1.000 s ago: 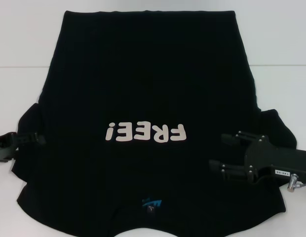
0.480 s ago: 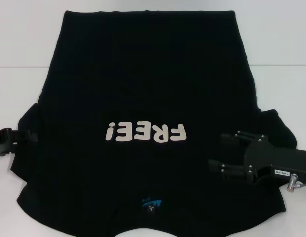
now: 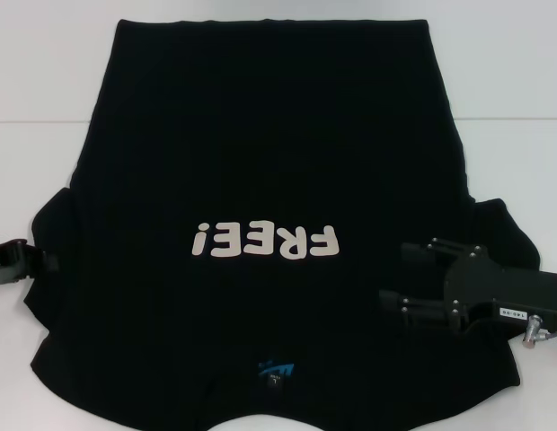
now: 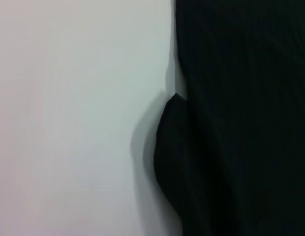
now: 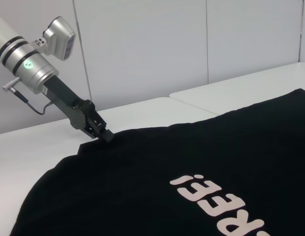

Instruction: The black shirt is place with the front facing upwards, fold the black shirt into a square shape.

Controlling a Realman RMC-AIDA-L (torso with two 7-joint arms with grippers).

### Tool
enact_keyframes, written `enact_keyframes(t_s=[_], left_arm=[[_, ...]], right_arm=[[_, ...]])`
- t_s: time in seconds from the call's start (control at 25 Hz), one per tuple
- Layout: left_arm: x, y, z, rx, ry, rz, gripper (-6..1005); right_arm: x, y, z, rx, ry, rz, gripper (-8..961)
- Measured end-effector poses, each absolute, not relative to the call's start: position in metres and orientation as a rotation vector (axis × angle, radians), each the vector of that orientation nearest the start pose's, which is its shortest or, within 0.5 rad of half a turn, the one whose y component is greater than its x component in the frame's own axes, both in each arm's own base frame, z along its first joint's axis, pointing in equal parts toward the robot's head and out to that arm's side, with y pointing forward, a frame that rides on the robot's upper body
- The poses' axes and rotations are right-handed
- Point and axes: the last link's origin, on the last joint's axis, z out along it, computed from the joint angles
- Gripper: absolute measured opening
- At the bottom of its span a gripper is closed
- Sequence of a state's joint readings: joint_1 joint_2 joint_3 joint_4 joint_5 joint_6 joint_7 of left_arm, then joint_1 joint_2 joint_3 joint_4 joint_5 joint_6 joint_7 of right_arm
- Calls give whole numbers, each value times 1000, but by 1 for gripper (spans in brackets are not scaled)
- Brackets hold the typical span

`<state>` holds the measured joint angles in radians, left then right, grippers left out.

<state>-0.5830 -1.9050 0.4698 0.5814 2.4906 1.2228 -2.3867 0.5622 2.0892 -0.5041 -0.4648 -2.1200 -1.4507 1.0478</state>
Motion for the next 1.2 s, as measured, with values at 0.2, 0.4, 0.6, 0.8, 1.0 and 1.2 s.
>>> enact_keyframes(t_s=[0.2,0.4,0.6,0.8,1.0,1.2], left_arm=[[-369,359,75,-1846,-1832,-290,142],[-369,359,75,-1847,-1829,-279,0],[-370,361,80,-1839,-1817,-284,0],[-369,365,96,-1825,-1779,-286,0],[-367,370,116,-1800,-1762,-292,-1],[-358,374,126,-1825,-1745,-293,-1]], right_arm=[[284,326,-28,-2666,447,629,852],[284,326,-27,-2662,449,631,852],[284,326,-27,-2662,449,633,852],[284,326,-27,-2660,450,634,852],[284,326,-27,-2659,451,637,852],[284,325,-27,-2658,452,638,852]])
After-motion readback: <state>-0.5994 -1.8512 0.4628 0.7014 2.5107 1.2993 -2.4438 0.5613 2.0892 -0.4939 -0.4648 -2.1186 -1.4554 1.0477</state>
